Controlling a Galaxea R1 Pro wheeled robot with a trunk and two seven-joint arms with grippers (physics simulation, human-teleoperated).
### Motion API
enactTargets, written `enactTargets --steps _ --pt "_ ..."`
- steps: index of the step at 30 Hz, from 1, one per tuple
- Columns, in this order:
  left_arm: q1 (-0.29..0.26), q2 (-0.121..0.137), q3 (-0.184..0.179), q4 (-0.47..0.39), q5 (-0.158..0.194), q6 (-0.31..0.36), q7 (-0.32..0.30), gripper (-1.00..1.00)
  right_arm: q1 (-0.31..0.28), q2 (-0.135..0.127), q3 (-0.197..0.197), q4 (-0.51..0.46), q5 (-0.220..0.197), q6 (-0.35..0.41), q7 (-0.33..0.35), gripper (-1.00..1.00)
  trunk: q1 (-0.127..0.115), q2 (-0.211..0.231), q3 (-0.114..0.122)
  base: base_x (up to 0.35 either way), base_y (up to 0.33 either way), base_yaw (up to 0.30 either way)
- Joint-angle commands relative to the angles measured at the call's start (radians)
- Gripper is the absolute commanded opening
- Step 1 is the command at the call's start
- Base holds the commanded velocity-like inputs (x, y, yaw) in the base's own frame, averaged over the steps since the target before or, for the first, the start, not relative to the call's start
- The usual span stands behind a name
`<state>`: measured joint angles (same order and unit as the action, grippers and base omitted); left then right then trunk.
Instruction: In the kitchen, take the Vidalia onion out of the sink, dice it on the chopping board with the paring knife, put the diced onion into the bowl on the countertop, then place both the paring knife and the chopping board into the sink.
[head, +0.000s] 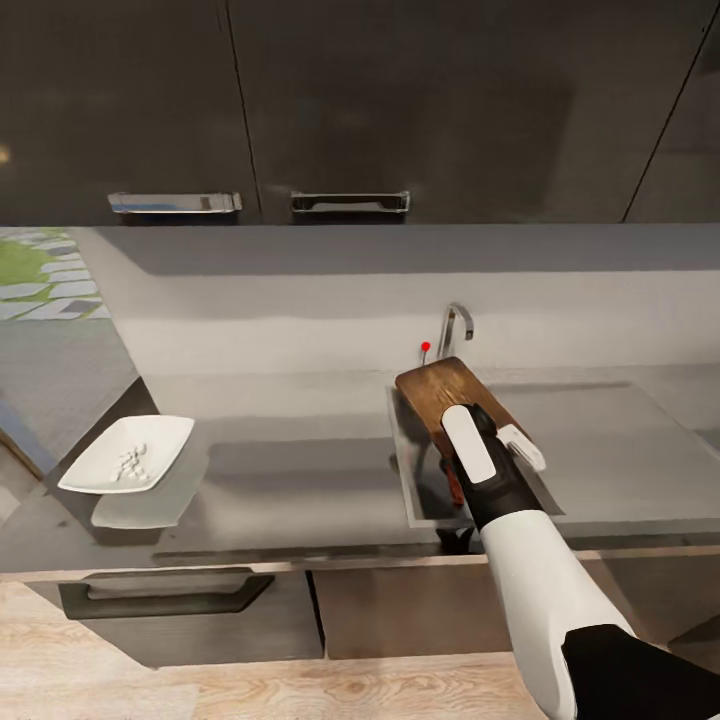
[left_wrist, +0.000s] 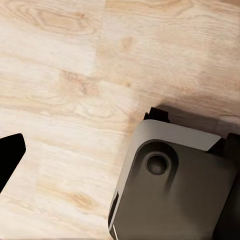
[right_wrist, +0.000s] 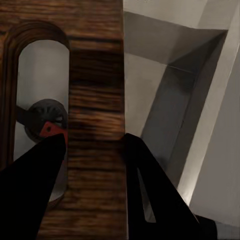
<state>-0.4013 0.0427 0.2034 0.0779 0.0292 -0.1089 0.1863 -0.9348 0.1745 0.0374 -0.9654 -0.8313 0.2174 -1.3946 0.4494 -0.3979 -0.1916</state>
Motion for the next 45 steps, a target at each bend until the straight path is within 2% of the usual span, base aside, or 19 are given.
enactTargets --steps 1,5,7,10,17,23,33,45 --pt "-0.002 0.0 0.004 0.005 0.003 -0.009 0.001 1.0 -0.001 0.0 0.0 0.0 -0.001 0.01 -0.006 -1.0 0.001 -0.002 -0.002 0.0 0.0 0.047" --pt "-0.002 0.0 0.004 0.005 0.003 -0.009 0.001 1.0 -0.001 0.0 -0.008 0.004 0.004 -0.012 -0.008 -1.0 0.001 -0.002 -0.002 0.0 0.0 0.016" --pt "-0.002 0.001 0.004 0.005 0.003 -0.008 0.001 1.0 -0.001 0.0 -0.012 0.026 0.005 -0.047 -0.009 -1.0 0.001 -0.002 -0.002 0.0 -0.04 0.003" --pt "-0.002 0.001 0.004 0.005 0.003 -0.008 0.001 1.0 -0.001 0.0 -0.017 0.108 0.003 -0.111 -0.008 -1.0 0.001 -0.002 -0.002 0.0 -0.197 0.001" --pt "-0.002 0.005 0.004 0.005 0.004 -0.008 0.001 1.0 -0.001 0.0 -0.017 0.141 0.0 -0.177 -0.009 -1.0 0.001 -0.002 -0.002 0.0 -0.089 0.0" --pt "-0.002 0.005 0.004 0.005 0.005 -0.008 0.001 1.0 -0.001 0.0 -0.016 0.143 -0.001 -0.185 -0.009 -1.0 0.001 -0.002 -0.002 0.012 0.021 0.0" --pt "-0.002 0.005 0.004 0.005 0.005 -0.008 0.001 1.0 -0.001 0.0 -0.017 0.146 0.0 -0.185 -0.009 -1.0 0.001 -0.002 -0.003 0.188 0.198 0.0" --pt "-0.002 0.005 0.004 0.005 0.005 -0.009 0.001 1.0 0.006 0.0 -0.023 0.148 0.001 -0.192 -0.008 -1.0 0.001 -0.002 -0.02 0.023 0.019 0.0"
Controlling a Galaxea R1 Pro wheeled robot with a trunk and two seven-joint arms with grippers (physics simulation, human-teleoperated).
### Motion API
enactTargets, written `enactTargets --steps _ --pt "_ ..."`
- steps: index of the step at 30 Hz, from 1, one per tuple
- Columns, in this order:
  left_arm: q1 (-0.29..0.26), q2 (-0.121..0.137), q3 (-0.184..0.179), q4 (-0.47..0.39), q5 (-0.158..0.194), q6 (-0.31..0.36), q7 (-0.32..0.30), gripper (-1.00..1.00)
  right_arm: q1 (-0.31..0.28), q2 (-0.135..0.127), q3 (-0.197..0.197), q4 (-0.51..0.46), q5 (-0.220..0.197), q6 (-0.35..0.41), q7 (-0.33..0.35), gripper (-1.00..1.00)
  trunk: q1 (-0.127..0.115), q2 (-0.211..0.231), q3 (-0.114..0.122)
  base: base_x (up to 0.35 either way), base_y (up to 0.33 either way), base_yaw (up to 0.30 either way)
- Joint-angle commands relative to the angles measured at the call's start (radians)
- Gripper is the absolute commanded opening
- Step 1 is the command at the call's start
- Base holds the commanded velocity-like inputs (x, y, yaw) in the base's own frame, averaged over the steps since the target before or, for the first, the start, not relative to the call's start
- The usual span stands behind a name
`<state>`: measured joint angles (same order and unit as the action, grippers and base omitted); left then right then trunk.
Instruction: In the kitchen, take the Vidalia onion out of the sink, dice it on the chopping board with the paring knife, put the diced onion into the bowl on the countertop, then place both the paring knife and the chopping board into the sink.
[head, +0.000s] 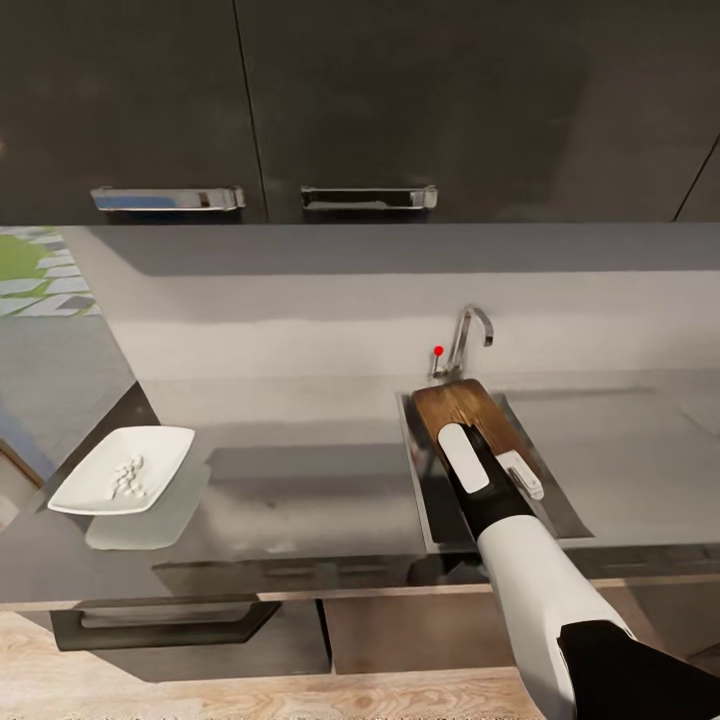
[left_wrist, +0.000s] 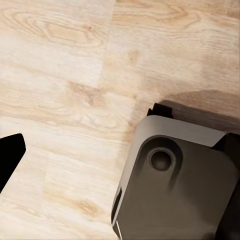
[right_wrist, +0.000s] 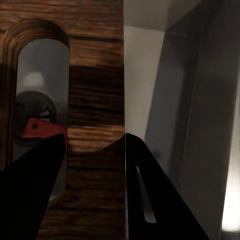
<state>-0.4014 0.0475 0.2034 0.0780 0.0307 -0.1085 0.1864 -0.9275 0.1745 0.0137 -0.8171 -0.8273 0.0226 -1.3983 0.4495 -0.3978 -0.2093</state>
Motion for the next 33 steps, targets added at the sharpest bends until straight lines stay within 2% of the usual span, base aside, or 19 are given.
enactTargets --steps 1,11,19,29,33 --pt "-0.002 0.001 0.004 0.005 0.003 -0.009 0.001 1.0 -0.001 0.0 -0.002 -0.001 -0.003 0.002 -0.004 -1.0 0.001 -0.002 -0.004 0.0 0.0 0.0" --pt "-0.002 0.012 0.004 0.005 0.003 -0.008 0.0 1.0 0.0 0.0 -0.082 0.0 -0.002 0.003 -0.004 -1.0 0.001 -0.002 -0.02 0.044 0.0 0.0" --pt "-0.002 0.012 0.004 0.005 0.003 -0.003 -0.001 1.0 0.001 0.0 -0.091 0.054 -0.003 0.002 0.002 -1.0 0.001 -0.002 -0.033 0.27 0.0 0.0" --pt "-0.002 0.012 0.004 0.006 0.003 -0.002 0.0 1.0 0.004 0.0 -0.093 0.094 -0.003 -0.055 0.002 -1.0 0.001 -0.002 -0.049 0.023 0.0 0.0" --pt "-0.002 0.012 0.004 0.006 0.003 -0.002 -0.001 1.0 0.005 0.0 -0.109 0.105 -0.002 -0.056 0.007 -1.0 0.001 -0.002 -0.055 0.0 0.0 0.0"
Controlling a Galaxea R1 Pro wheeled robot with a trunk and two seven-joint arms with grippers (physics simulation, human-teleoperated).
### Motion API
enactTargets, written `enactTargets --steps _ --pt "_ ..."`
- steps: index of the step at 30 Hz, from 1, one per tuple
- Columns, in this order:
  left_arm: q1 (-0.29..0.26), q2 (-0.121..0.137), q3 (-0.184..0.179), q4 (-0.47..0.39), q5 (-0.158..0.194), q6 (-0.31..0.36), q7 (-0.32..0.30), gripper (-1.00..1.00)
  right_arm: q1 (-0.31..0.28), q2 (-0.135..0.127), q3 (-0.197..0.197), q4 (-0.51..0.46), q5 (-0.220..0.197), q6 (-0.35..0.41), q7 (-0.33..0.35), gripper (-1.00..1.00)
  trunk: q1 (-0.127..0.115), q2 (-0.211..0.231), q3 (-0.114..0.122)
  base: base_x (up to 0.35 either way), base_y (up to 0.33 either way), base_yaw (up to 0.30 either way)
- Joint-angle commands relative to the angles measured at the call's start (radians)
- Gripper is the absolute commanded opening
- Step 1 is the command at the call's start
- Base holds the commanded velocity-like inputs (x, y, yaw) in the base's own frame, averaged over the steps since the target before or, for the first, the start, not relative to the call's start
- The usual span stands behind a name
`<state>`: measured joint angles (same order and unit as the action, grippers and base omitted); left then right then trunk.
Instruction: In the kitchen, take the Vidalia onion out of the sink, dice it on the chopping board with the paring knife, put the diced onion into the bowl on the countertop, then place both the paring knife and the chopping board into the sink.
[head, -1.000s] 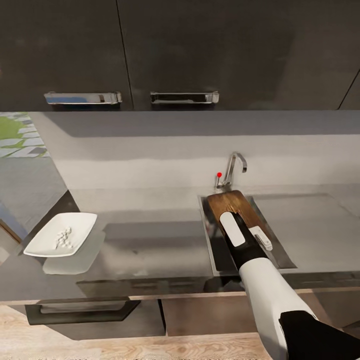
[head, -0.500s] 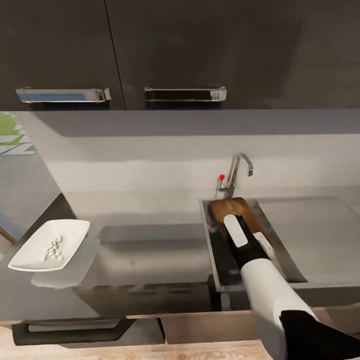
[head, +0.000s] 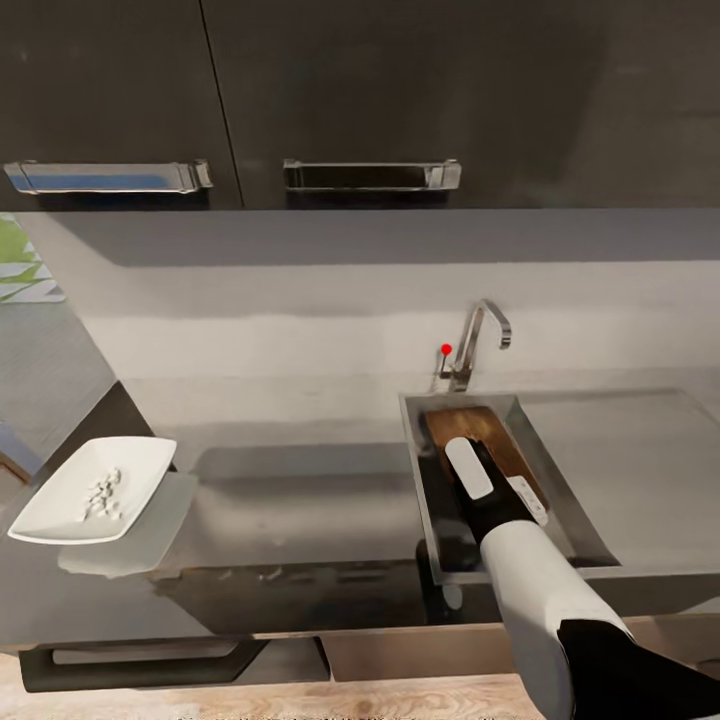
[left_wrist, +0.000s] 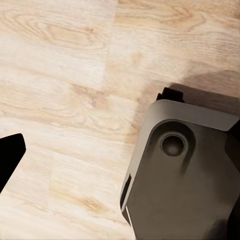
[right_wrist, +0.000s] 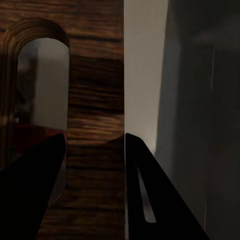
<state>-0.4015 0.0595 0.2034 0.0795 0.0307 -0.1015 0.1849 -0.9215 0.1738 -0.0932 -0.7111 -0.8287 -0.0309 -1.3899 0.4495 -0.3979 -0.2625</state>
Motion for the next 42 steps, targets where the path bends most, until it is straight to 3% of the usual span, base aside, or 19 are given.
enactTargets --steps 1,26,41,42 --pt "-0.002 0.0 0.004 0.005 0.003 -0.009 0.001 1.0 -0.001 0.001 -0.004 0.004 0.0 -0.003 0.002 -1.0 0.001 -0.002 -0.003 0.0 0.0 0.0" --pt "-0.002 0.0 0.004 0.005 0.003 -0.009 0.001 1.0 0.0 0.001 -0.007 0.012 -0.001 -0.003 0.011 -1.0 0.001 -0.002 -0.043 0.0 0.0 0.0" --pt "-0.002 0.0 0.004 0.005 0.003 -0.009 0.001 1.0 0.0 0.001 -0.008 0.009 -0.003 -0.003 0.009 -1.0 0.001 -0.002 -0.045 0.0 0.0 0.0" --pt "-0.002 0.0 0.004 0.005 0.003 -0.009 0.001 1.0 0.0 0.001 -0.008 0.009 -0.003 -0.003 0.009 1.0 0.001 -0.002 -0.045 0.0 0.0 0.0"
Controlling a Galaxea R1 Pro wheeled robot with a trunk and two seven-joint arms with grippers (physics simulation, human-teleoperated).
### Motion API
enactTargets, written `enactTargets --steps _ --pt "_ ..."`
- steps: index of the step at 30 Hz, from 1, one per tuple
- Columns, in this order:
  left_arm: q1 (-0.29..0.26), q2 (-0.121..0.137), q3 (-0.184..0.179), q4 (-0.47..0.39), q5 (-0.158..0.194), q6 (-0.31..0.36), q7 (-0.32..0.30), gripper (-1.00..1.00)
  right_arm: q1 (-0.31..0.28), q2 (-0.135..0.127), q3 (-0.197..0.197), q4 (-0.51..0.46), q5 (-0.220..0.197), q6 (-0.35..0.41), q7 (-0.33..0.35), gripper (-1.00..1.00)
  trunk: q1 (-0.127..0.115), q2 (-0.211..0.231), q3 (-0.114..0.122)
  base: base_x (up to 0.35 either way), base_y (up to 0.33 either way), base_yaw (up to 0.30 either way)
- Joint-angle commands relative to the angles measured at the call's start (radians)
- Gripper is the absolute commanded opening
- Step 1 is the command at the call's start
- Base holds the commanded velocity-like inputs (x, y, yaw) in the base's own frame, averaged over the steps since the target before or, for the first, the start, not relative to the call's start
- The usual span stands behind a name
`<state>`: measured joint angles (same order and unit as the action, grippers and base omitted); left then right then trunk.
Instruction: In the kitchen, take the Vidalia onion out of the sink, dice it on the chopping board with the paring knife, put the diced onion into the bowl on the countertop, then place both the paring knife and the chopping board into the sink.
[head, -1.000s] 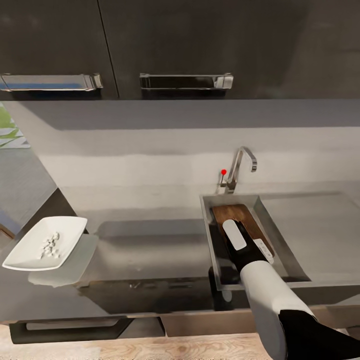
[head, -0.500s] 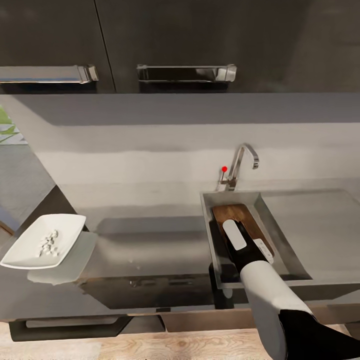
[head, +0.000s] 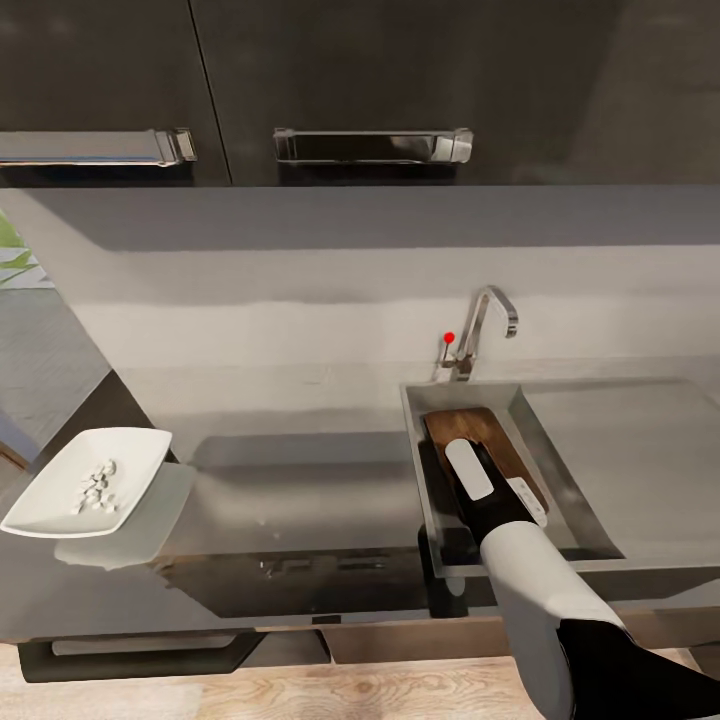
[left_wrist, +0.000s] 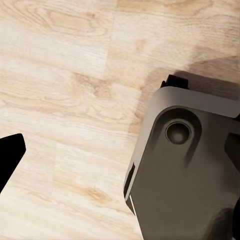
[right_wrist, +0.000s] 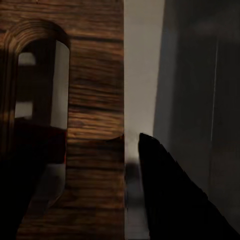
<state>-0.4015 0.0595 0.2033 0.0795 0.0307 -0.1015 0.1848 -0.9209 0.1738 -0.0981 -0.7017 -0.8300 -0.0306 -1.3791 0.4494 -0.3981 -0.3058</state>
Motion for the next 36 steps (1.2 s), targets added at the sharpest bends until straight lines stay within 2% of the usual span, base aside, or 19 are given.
enactTargets --steps 1,14,18,21,22,25,26,28,33,34,36 --pt "-0.002 0.0 0.004 0.005 0.003 -0.009 0.001 1.0 -0.001 0.001 -0.002 -0.001 -0.001 -0.003 -0.002 1.0 0.001 -0.002 -0.002 0.0 0.0 0.0" --pt "-0.002 0.0 0.004 0.005 0.003 -0.009 0.001 1.0 -0.001 0.001 -0.002 -0.003 -0.002 -0.003 0.0 1.0 0.001 -0.002 -0.002 0.0 0.0 0.0" --pt "-0.001 0.0 0.004 0.005 0.003 -0.009 0.001 1.0 -0.001 0.001 0.015 -0.054 0.0 0.001 -0.001 1.0 0.001 -0.002 -0.002 0.0 0.0 0.0" --pt "-0.002 0.0 0.004 0.005 0.003 -0.009 0.001 1.0 -0.001 0.001 0.124 -0.256 0.001 0.058 -0.013 1.0 0.001 -0.002 -0.002 0.0 0.0 0.0" --pt "-0.001 0.0 0.004 0.005 0.003 -0.009 0.001 1.0 -0.001 0.001 0.196 -0.381 0.0 0.122 -0.026 1.0 0.001 -0.002 -0.002 0.0 0.0 0.0" --pt "-0.002 0.0 0.004 0.005 0.003 -0.009 0.001 1.0 -0.001 0.001 0.314 -0.578 -0.002 0.287 -0.082 1.0 0.001 -0.002 -0.002 0.0 0.0 0.0" --pt "-0.002 0.0 0.004 0.005 0.003 -0.009 0.001 1.0 -0.001 0.001 0.336 -0.608 -0.003 0.33 -0.093 1.0 0.001 -0.002 -0.002 0.0 0.0 0.0" --pt "-0.002 0.0 0.004 0.005 0.003 -0.009 0.001 1.0 -0.001 0.001 0.353 -0.626 -0.004 0.358 -0.1 1.0 0.001 -0.002 -0.002 0.0 0.0 0.0" --pt "-0.001 0.0 0.004 0.005 0.003 -0.009 0.001 1.0 -0.001 0.001 0.366 -0.638 -0.006 0.381 -0.103 1.0 0.001 -0.002 -0.002 -0.017 0.0 0.0" --pt "-0.001 0.0 0.004 0.005 0.003 -0.009 0.001 1.0 -0.001 0.001 0.379 -0.638 -0.005 0.407 -0.103 1.0 0.001 -0.002 -0.002 -0.083 0.0 0.0" --pt "-0.002 0.0 0.004 0.005 0.003 -0.009 0.001 1.0 -0.001 0.001 0.437 -0.639 -0.005 0.466 -0.094 1.0 0.001 -0.002 -0.002 -0.158 0.0 0.0"
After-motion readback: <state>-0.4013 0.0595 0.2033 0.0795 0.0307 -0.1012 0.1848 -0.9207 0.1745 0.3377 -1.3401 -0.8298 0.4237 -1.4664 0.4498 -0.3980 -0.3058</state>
